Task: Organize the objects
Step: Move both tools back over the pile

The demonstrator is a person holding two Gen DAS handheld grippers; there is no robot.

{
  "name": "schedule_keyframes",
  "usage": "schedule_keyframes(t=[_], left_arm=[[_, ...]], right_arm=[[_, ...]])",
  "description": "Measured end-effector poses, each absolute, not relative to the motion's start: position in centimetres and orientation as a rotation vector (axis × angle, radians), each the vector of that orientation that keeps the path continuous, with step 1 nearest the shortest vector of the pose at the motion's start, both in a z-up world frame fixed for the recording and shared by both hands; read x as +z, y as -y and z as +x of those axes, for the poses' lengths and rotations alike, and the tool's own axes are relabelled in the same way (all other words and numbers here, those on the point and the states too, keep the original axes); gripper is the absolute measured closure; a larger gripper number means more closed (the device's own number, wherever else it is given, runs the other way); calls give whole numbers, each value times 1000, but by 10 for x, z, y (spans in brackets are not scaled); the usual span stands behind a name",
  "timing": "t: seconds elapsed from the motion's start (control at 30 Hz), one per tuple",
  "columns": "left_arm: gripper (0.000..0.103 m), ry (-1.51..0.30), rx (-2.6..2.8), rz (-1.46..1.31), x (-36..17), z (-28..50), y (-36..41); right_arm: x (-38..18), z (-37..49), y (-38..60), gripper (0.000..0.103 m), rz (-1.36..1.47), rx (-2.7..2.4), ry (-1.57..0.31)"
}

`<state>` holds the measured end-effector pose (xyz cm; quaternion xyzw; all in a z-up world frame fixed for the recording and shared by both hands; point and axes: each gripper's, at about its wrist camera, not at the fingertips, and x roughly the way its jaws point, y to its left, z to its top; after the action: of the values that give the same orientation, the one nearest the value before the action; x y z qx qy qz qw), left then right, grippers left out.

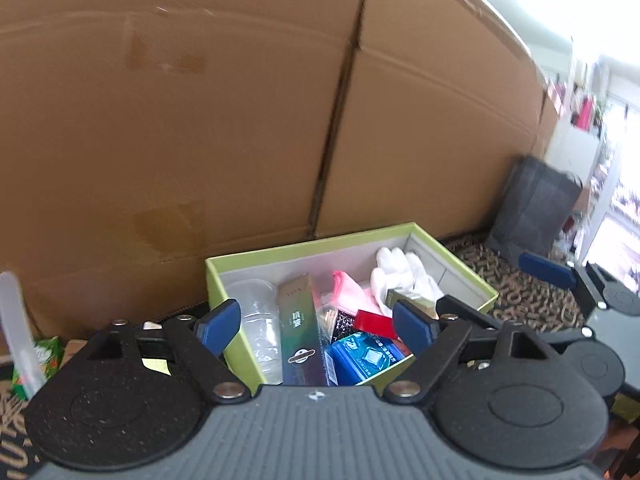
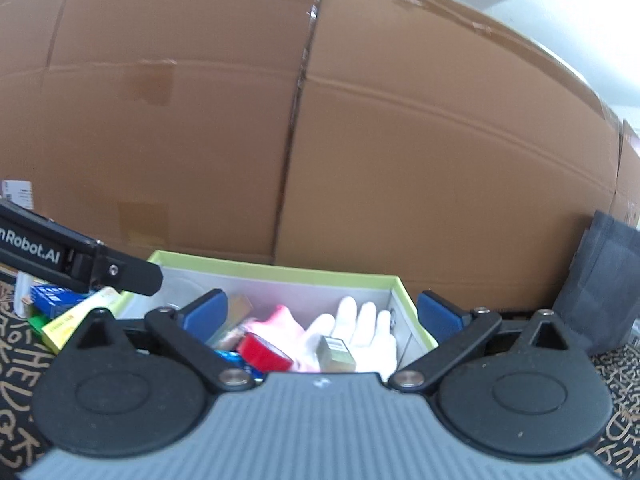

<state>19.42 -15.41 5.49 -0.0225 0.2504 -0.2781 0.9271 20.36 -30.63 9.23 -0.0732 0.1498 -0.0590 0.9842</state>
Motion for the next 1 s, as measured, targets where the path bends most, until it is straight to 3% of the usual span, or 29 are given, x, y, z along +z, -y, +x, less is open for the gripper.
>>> schedule_keyframes(t=[0.23, 0.6, 1.0], left_arm=[[6, -478, -520, -102, 52, 163, 99], [6, -499, -275, -156, 6, 139, -9], [6, -545, -157, -186, -14, 155, -60]], right_arm=[[102, 181, 274, 0, -158, -39, -260], [62, 168, 178, 0, -155, 229, -355], [30, 204, 106, 3, -126, 328, -467]])
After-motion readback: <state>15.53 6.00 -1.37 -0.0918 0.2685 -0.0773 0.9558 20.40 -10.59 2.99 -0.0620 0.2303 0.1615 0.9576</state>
